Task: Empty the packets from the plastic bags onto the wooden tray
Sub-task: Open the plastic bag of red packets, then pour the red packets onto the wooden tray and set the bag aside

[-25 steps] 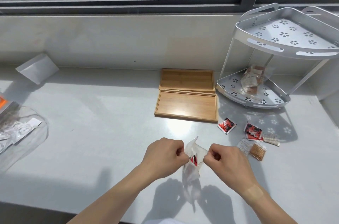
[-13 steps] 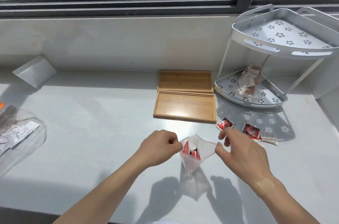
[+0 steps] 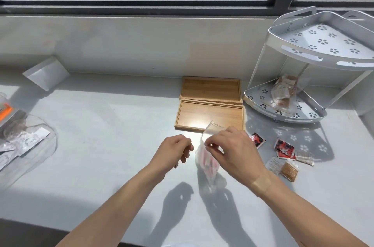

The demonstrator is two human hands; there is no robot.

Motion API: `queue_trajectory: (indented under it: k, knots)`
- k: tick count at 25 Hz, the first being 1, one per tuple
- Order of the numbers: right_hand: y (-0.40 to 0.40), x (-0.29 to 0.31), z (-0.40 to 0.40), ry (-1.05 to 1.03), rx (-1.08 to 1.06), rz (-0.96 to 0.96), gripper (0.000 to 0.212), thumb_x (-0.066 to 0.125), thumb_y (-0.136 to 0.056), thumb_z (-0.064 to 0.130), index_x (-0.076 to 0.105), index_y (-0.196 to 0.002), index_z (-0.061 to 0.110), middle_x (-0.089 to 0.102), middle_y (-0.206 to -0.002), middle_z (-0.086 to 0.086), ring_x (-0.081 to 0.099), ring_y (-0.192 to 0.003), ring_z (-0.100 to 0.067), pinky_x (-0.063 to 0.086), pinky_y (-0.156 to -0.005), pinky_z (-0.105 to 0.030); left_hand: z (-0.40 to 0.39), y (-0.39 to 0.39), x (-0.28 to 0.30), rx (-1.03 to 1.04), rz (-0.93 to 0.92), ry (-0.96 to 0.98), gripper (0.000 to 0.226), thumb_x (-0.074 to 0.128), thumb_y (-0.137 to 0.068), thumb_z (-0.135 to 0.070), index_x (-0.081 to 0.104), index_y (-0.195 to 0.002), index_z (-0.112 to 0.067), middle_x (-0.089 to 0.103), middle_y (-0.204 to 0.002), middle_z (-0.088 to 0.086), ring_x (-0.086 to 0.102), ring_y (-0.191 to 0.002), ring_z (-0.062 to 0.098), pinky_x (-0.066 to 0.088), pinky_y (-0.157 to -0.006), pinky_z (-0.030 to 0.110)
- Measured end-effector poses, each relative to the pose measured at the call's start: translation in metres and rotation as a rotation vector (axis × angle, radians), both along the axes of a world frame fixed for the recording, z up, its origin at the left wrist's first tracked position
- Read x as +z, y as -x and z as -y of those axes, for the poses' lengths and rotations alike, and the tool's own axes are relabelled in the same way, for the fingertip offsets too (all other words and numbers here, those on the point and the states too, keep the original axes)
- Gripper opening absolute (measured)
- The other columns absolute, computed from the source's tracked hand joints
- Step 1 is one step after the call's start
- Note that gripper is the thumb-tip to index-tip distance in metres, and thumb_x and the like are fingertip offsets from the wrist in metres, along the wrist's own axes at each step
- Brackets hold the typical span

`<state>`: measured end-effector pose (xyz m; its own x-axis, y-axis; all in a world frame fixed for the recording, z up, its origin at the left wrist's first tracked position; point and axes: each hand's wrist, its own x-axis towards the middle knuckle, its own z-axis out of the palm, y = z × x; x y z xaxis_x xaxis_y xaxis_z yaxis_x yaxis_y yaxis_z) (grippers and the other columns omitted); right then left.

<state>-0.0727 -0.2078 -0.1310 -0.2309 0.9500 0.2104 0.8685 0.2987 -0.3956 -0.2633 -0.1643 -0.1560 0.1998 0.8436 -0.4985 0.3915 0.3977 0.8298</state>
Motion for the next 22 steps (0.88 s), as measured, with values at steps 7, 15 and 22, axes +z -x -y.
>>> queue_trajectory:
  k: [7,15,22]
  knots:
    - [-0.012,0.040,-0.013,0.033,-0.062,-0.171,0.004,0.070,-0.088,0.028,0.074,-0.087,0.027,0.069,-0.078,0.016,0.057,-0.082,-0.015,0.050,-0.072,-0.036,0.020,-0.007,-0.071,-0.133,0.040,0.330,0.028,0.052,-0.094,-0.036,0.073,-0.107,-0.021,0.074,-0.104,-0.007,0.061,-0.080,0.011,0.048,-0.065,0.024]
    - [-0.033,0.051,-0.032,0.003,-0.135,-0.176,0.009,0.070,-0.088,0.025,0.070,-0.096,0.029,0.056,-0.070,0.025,0.054,-0.079,-0.014,0.042,-0.071,-0.031,-0.002,-0.005,-0.083,0.133,0.359,0.282,0.016,0.060,-0.097,-0.026,0.072,-0.094,-0.016,0.071,-0.089,-0.006,0.060,-0.072,0.014,0.040,-0.054,0.023]
    - [-0.064,0.000,-0.079,0.149,-0.314,-0.271,0.005,0.070,-0.086,0.025,0.068,-0.083,0.028,0.066,-0.078,0.017,0.061,-0.083,-0.012,0.050,-0.073,-0.035,-0.060,0.010,-0.070,0.227,0.020,-0.045,0.017,0.062,-0.095,-0.021,0.073,-0.086,-0.011,0.070,-0.074,-0.003,0.058,-0.061,0.009,0.042,-0.053,0.019]
